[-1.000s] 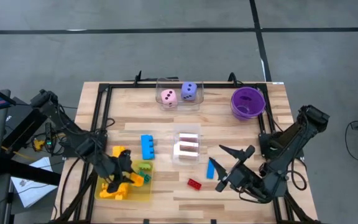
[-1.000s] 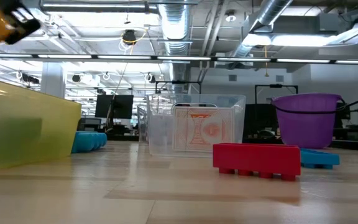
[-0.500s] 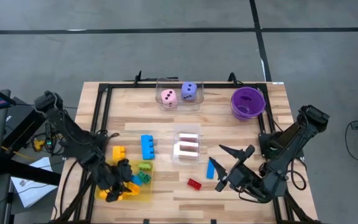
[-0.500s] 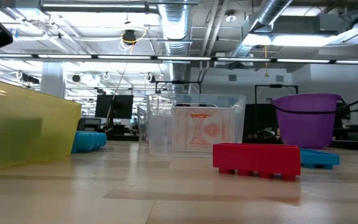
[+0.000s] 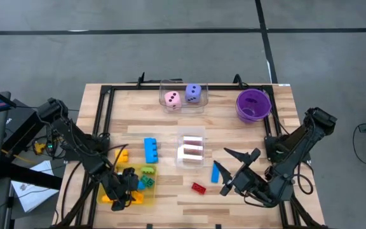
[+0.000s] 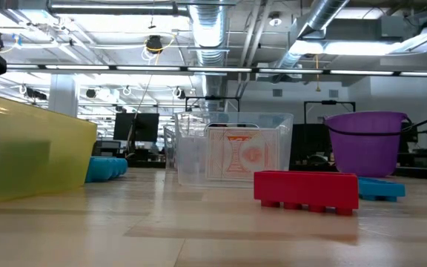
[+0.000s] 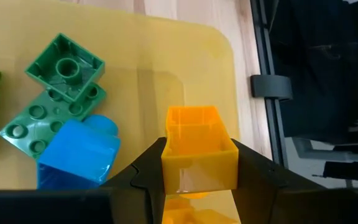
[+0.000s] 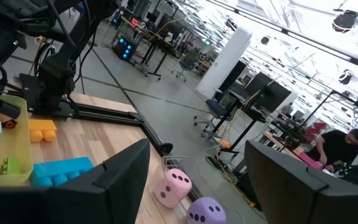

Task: Pick & Place Toys
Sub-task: Put the yellow game piece into the yellow bin, then put the blue game piece into the yellow bin

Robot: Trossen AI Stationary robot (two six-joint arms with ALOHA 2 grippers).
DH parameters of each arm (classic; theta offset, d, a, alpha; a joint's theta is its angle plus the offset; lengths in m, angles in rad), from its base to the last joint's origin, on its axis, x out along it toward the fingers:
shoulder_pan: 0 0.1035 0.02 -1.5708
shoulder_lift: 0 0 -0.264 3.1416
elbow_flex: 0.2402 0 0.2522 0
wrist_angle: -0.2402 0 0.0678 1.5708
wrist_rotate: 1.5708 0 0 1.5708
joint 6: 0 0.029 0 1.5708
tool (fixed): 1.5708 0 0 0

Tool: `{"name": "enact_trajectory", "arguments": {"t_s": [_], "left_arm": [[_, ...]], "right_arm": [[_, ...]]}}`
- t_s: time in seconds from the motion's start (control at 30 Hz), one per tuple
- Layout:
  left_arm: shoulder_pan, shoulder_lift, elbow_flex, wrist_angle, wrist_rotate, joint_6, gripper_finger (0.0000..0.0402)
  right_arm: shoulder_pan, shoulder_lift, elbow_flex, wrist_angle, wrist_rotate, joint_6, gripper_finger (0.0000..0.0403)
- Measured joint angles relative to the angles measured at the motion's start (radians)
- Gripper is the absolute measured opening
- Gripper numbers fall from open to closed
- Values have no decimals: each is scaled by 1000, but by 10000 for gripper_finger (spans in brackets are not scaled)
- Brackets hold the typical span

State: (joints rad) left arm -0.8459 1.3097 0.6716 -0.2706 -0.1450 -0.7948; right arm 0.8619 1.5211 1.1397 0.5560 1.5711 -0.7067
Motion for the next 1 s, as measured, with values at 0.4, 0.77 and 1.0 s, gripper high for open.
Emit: {"name": "enact_trajectory", "arguments": {"t_s": [0.4,0.77,1.0], "left_arm": [[0,0,0,2,40,10,175],[0,0,0,10,39,68,200],[5,-34,0,111,38,194,207]], "right_arm": [[2,0,0,-1,0,0,256],[2,1,1,-1,0,0,256],[2,1,1,-1,0,0,256]]}}
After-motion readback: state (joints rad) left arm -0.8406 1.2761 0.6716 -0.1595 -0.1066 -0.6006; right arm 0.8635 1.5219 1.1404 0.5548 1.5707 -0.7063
